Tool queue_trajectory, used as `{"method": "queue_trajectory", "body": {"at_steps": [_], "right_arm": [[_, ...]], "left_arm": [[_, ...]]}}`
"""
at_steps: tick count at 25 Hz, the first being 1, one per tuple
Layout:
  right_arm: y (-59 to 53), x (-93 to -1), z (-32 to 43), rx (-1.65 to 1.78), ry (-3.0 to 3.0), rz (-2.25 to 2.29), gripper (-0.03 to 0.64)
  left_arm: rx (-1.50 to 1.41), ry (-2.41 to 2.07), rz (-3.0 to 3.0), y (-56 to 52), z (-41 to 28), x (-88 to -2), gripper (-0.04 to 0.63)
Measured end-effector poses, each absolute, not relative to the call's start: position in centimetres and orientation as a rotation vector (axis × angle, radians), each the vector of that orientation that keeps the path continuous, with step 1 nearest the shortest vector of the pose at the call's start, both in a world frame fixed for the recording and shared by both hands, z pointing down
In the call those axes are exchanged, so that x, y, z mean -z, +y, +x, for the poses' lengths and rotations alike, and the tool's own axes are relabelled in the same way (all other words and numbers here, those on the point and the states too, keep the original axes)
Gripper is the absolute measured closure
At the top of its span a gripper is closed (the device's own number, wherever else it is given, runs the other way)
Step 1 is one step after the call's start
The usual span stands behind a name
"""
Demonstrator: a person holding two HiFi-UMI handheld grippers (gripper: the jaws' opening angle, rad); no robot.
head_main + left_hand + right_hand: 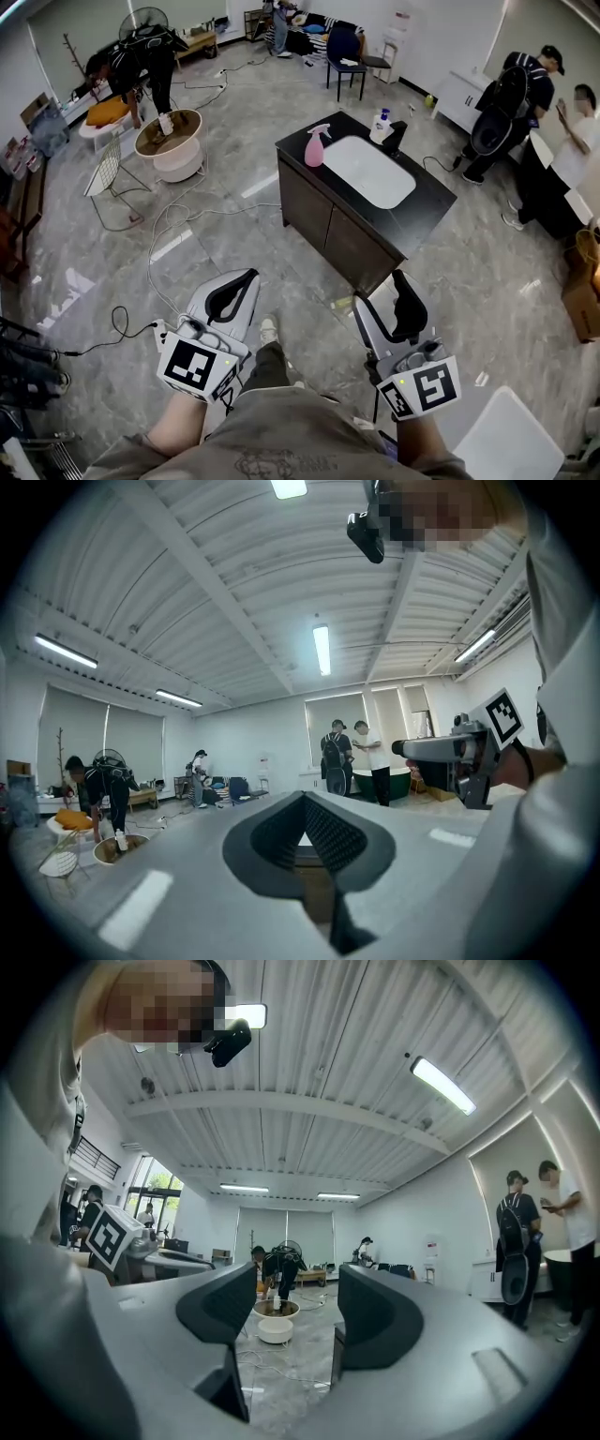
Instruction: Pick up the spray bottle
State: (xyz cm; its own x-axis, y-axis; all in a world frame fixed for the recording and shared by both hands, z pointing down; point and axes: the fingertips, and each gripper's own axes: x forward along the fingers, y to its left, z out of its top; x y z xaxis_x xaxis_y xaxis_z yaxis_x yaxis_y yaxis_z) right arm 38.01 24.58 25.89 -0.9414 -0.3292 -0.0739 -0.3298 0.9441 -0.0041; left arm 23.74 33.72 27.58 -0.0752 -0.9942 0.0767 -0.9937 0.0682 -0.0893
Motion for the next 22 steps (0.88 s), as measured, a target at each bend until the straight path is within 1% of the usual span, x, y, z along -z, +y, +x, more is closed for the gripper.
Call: {"method": "queue_trajectory", "body": {"at_steps": [5, 10, 16, 19, 22], "right_arm": [[21.6, -26.9, 34.8, -0.017, 3.056, -0.555, 0.324], [18.1, -27.3, 30.3, -0.016, 3.079, -0.587, 0.322], [14.8, -26.6, 23.4, -0.013, 3.088, -0.600, 0.322], [12.6, -26.0, 19.6, -0.008, 3.064, -0.621, 0.339], [10.5, -26.1, 15.5, -0.008, 3.073, -0.625, 0.336]], "left_arm": [[0.175, 2.304, -2.147, 30.9, 20.3, -28.7, 0.595], [0.173, 2.316, -2.150, 27.7, 15.4, -29.0, 0.595], [0.173, 2.296, -2.177, 24.1, 8.9, -28.8, 0.595], [0.180, 2.293, -2.186, 22.0, 4.9, -28.5, 0.595], [0.181, 2.282, -2.198, 20.1, 1.0, -28.5, 0.595]]}}
